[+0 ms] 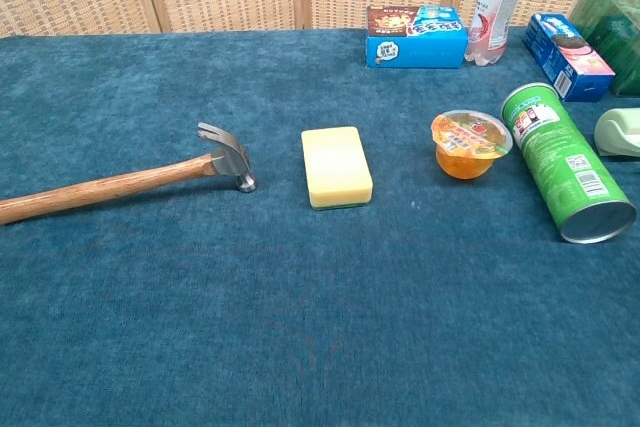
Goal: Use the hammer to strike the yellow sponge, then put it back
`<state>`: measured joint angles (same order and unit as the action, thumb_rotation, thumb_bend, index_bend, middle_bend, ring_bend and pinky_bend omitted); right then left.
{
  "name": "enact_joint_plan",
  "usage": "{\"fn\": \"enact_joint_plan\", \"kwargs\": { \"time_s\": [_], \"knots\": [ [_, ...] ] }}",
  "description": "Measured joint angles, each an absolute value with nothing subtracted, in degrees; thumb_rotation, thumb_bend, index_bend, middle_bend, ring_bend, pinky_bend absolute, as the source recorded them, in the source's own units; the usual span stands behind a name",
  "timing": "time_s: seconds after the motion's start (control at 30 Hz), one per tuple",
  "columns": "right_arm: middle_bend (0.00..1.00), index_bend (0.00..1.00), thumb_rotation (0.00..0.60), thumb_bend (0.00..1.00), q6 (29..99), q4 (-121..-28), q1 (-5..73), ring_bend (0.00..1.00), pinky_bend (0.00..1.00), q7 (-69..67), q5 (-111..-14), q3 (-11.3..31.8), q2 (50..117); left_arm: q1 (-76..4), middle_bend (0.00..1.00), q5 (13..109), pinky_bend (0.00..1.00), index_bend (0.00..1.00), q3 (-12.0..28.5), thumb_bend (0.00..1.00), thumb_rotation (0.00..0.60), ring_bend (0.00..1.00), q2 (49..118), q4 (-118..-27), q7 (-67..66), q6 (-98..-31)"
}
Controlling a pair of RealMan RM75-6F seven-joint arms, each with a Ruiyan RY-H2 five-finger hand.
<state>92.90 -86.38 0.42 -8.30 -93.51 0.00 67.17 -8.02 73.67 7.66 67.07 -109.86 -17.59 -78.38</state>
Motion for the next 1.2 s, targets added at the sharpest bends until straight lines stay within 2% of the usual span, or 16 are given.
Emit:
{"fn": "enact_joint_plan", "kwargs": {
  "time_s": [0.3, 0.57, 1.2],
  "knots": [
    [0.58, 0.58, 0.600, 0.21, 93.07, -85.22, -0.20, 0.55, 0.46, -9.35, -92.54, 0.25, 67.35, -19.20, 0.30, 64.94, 0.25, 0.29, 11.19, 0.34, 0.600, 0.21, 71.50, -107.97, -23.83, -66.03],
    [0.58, 0.58, 0.600, 0.21, 93.49, -84.72, -0.81, 0.55, 0.46, -10.19, -92.14, 0.33, 67.29, -26.82, 0.30, 56.81, 0.25, 0.27, 12.70, 0.34, 0.600, 0.21, 76.15, -104.66, -29.38, -59.74],
    [0.58, 0.58, 0.600, 0.21, 94.28, -83.14, -2.02, 0.55, 0.46, -11.81, -91.20, 0.68, 67.57, -36.51, 0.30, 46.11, 0.27, 0.27, 12.40, 0.34, 0.600, 0.21, 89.58, -95.18, -33.44, -57.14]
  ]
}}
